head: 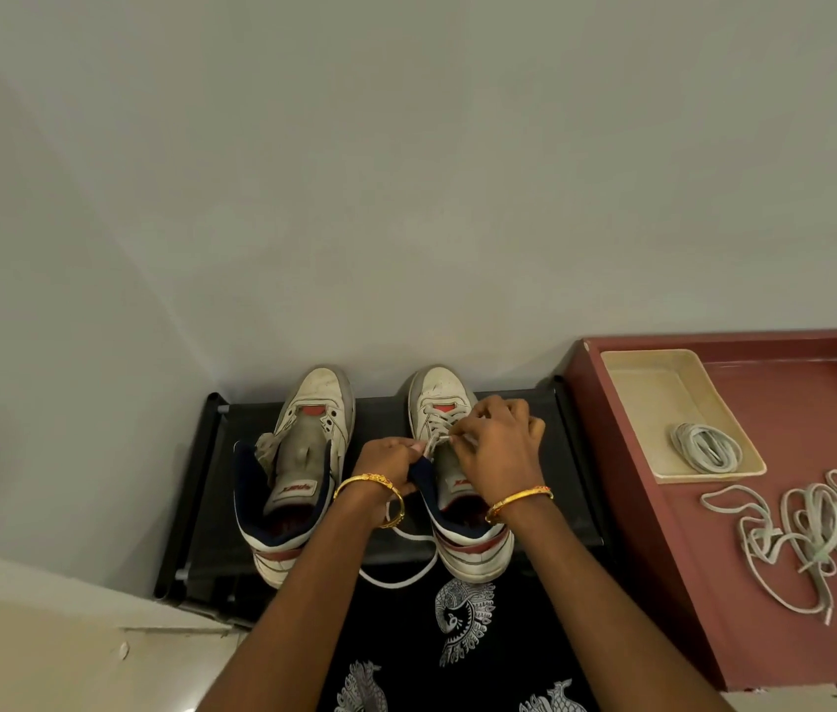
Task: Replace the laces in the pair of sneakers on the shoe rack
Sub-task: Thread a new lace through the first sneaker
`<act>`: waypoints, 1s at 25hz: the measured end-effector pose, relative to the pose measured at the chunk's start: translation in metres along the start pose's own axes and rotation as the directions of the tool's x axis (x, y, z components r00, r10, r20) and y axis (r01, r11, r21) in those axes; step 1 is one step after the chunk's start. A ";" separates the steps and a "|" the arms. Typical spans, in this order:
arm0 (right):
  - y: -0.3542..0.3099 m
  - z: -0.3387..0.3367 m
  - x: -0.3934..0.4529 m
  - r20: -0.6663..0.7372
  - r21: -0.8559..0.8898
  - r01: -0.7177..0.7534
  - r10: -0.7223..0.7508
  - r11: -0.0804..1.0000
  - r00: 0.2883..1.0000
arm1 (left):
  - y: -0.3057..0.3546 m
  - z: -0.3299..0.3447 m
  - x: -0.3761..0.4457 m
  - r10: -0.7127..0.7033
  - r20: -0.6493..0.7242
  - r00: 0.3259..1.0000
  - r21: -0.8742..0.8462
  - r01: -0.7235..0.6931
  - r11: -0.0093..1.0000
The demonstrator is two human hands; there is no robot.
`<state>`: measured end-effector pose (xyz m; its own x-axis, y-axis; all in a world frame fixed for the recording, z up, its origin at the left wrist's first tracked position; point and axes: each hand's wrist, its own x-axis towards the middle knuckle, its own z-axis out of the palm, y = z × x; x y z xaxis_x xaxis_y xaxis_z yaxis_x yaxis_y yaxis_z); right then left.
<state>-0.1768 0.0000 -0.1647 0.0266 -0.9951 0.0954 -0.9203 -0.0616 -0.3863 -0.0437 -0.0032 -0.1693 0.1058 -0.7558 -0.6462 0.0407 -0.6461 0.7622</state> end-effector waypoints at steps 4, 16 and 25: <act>-0.002 0.012 -0.001 0.064 -0.039 -0.046 0.048 0.998 0.997 | -0.003 -0.002 0.003 -0.013 0.018 1.000 0.014 0.013 1.000; -0.001 0.019 0.001 0.068 0.054 -0.111 0.107 0.992 0.992 | -0.007 0.004 0.008 0.113 -0.021 0.993 0.126 -0.110 0.986; -0.007 0.023 0.007 0.156 0.256 -0.270 0.236 0.928 0.959 | -0.004 0.000 0.015 -0.066 0.045 0.997 -0.027 0.067 0.997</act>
<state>-0.1615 -0.0087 -0.1829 -0.1312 -0.9810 -0.1428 -0.7616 0.1920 -0.6190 -0.0421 -0.0118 -0.1821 0.0579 -0.7158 -0.6959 0.0742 -0.6920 0.7180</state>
